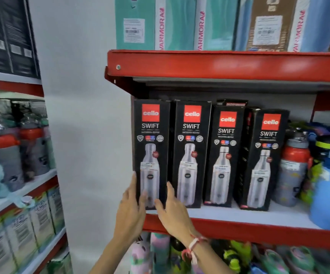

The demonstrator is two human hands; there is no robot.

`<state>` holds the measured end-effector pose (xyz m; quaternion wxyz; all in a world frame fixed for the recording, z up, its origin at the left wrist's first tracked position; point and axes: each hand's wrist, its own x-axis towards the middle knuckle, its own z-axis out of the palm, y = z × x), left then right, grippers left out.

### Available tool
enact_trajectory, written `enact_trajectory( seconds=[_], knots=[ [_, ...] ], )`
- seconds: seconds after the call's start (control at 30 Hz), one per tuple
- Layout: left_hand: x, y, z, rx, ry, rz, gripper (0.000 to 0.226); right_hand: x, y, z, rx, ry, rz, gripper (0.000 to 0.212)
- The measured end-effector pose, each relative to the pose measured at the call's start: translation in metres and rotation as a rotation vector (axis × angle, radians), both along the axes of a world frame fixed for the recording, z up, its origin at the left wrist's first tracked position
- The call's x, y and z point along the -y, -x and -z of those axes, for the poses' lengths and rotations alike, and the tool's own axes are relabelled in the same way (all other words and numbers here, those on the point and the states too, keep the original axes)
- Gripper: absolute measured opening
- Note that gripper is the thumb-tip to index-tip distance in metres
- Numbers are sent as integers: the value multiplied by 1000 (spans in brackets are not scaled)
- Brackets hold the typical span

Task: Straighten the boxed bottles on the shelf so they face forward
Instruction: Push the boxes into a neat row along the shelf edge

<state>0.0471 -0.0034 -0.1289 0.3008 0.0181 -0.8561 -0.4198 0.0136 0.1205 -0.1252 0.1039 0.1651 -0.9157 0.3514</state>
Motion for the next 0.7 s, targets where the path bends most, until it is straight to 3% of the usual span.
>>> enact_trajectory(
  seconds=[0.1,0.47,0.57,0.63,0.7],
  knots=[
    [10,-5,-3,44,136,26,56,7,-3,-3,32,74,-6,82],
    [17,-35,-1,-34,125,-6,49,-12,-44,6,-199,-25,15,74],
    [6,-34,3,-225,162,-90,45,-25,-40,-1,-276,123,115,61],
    [-18,-32,4,-347,128,36,41,-42,-31,-5,-261,233,254,53],
    [-48,-25,1,-224,85,211,45,-59,-20,-6,-203,238,330,51]
  ],
)
